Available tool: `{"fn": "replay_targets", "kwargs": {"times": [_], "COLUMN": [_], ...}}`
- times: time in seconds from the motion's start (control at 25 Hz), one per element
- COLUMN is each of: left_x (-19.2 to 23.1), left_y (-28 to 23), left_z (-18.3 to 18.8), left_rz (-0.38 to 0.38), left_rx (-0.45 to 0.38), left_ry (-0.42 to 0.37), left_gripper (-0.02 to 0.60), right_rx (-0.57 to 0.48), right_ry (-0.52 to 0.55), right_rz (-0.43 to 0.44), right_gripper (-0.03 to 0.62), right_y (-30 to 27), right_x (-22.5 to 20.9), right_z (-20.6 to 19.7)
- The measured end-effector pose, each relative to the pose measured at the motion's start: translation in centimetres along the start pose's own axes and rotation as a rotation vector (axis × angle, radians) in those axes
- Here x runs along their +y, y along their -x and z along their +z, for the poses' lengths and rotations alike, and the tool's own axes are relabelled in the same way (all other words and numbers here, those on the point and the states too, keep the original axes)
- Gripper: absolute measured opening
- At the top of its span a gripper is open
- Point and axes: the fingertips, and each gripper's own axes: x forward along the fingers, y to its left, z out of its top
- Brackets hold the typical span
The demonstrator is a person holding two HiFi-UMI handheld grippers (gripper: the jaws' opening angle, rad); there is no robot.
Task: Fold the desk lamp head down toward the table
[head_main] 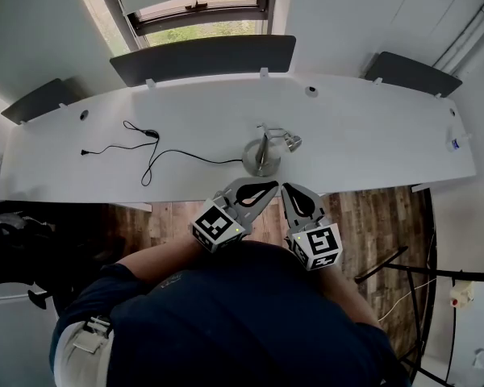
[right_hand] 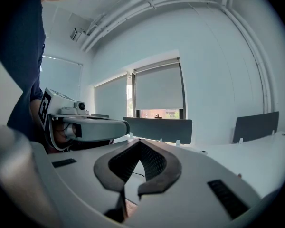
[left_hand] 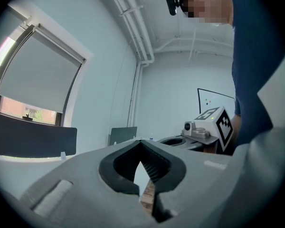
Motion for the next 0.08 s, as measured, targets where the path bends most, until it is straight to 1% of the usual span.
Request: {"fn": "replay_targets", "kwargs": {"times": [0.08], "left_x": [0.08], "left_y": [0.11], "left_z": [-0.01], "left_rz": [0.002], "left_rx": [-0.003], "left_ry": [0.005], "left_gripper": [0.006], "right_rx": [0.001], "right_ry": [0.002], "right_rz": [0.002], "right_gripper": [0.011], "right_y": [-0.07], "right_x": [0.17], "right_z": [-0.06]}}
